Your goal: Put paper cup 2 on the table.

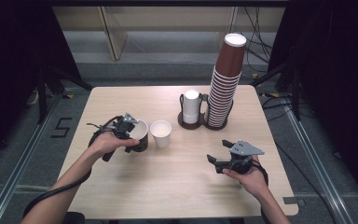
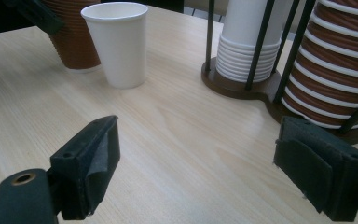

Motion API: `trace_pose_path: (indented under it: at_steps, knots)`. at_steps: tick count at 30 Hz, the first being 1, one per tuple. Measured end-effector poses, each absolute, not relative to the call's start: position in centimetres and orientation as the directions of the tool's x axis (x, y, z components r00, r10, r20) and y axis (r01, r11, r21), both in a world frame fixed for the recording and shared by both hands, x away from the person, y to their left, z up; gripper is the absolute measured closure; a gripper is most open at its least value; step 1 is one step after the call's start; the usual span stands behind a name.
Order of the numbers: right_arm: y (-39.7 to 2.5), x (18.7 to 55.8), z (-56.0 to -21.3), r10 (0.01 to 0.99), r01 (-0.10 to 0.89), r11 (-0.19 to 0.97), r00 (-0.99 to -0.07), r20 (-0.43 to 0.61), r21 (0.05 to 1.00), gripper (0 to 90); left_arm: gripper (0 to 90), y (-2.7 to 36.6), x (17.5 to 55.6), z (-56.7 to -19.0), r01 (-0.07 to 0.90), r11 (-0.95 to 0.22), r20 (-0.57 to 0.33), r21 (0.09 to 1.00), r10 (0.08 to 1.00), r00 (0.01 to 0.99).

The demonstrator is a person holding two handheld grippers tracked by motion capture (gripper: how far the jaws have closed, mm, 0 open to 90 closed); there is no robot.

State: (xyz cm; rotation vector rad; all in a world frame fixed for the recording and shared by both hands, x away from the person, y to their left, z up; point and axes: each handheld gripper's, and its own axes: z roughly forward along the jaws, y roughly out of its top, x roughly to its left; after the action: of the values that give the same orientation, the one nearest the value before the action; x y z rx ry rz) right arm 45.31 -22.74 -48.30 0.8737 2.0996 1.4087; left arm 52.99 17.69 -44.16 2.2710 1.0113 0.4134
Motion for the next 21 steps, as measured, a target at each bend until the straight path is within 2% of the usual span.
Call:
trace_pose_path:
  at_steps: [7, 10, 11, 21]
  knots:
    - [-22.8, 45.3, -48.3, 0.719, 0.253, 0.279, -0.694, -0.027, 0.926, 14.7, 0.0, 18.2, 52.4, -43.7, 0.545, -0.515, 0.054, 0.662, 0.758, 0.65]
    - [-22.6, 45.1, -48.3, 0.718, 0.288, 0.275, -0.696, 0.003, 0.917, 14.7, 0.0, 18.6, 52.1, -43.5, 0.538, -0.508, 0.052, 0.673, 0.758, 0.65]
    - [-22.7, 45.2, -48.2, 0.719, 0.262, 0.283, -0.695, -0.023, 0.923, 14.7, 0.0, 18.7, 52.0, -43.4, 0.535, -0.512, 0.055, 0.672, 0.755, 0.653]
    - [-22.6, 45.1, -48.3, 0.723, 0.28, 0.273, -0.691, -0.005, 0.92, 14.7, 0.0, 20.4, 50.0, -43.2, 0.509, -0.514, 0.078, 0.69, 0.753, 0.653]
